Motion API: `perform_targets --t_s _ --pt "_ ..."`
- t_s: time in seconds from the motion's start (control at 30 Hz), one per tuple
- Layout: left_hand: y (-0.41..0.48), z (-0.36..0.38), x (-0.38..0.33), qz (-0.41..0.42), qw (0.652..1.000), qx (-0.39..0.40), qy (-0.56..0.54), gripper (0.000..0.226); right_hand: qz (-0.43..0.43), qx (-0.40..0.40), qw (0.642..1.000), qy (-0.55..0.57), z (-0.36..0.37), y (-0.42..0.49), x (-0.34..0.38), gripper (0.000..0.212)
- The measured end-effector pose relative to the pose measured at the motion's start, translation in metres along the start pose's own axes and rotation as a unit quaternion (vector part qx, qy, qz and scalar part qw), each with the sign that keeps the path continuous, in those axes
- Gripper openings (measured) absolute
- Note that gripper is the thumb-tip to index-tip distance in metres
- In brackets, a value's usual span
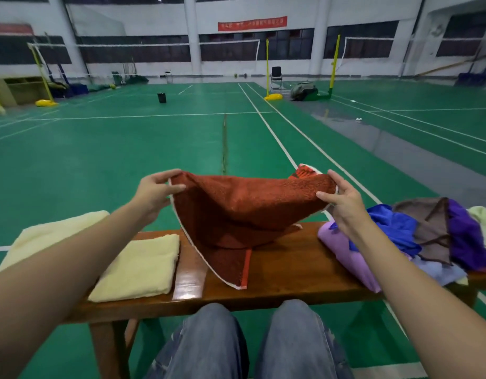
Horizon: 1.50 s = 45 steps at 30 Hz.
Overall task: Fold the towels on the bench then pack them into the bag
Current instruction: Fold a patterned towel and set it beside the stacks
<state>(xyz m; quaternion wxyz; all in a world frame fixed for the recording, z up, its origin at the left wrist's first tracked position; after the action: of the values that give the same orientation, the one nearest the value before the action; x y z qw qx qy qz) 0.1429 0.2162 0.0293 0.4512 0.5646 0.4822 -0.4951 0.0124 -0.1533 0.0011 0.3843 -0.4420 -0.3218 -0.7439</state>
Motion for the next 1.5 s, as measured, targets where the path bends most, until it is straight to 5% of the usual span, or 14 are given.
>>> perform_targets --t_s 0.2,0.57,0.7,0.87,1.07,1.2,1.37,1.43,1.5 --pt "0.001 -0.004 -0.031 0.039 0.995 0.010 -0.094 0.051 0.022 -0.005 0.999 -0.042 0.002 0.009 0.010 0.047" --pt "-0.016 0.013 -0.003 -0.003 0.990 0.104 -0.091 0.058 0.068 0.039 0.990 0.115 0.013 0.013 -0.009 0.050" --pt "-0.023 0.023 0.025 -0.045 0.986 0.100 -0.121 0.057 0.110 -0.047 0.990 0.076 -0.007 0.008 -0.042 0.058" --pt "-0.023 0.029 0.072 -0.089 0.982 0.090 -0.143 0.060 0.190 -0.119 0.968 0.113 -0.022 0.001 -0.105 0.032" --pt "-0.018 0.030 0.092 -0.108 0.972 0.082 -0.192 0.055 0.172 -0.082 0.976 0.109 -0.005 -0.003 -0.146 0.085" --pt "-0.017 0.023 0.094 -0.109 0.971 0.082 -0.195 0.060 0.159 -0.089 0.983 0.031 0.006 -0.002 -0.165 0.074" --pt "-0.017 0.008 0.091 -0.106 0.972 0.075 -0.197 0.068 0.197 -0.017 0.980 -0.005 0.029 -0.002 -0.187 0.028" --pt "-0.018 0.004 0.088 -0.103 0.973 0.072 -0.195 0.063 0.195 0.023 0.980 -0.027 0.037 -0.005 -0.192 0.031" --pt "-0.019 0.000 0.086 -0.099 0.973 0.067 -0.196 0.057 0.179 0.038 0.983 -0.014 0.040 -0.005 -0.199 0.058"
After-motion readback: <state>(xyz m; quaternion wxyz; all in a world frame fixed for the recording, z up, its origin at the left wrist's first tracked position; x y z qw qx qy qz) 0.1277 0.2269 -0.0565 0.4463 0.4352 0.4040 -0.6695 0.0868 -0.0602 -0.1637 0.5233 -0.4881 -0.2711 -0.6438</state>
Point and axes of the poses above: each hand's wrist, its own y-axis towards the middle knuckle, its own z-axis out of the palm, x = y × z, the point moved 8 cm from there along y, towards the middle knuckle, and after that the axes turned 5 degrees about y, right-handed, at the moved point
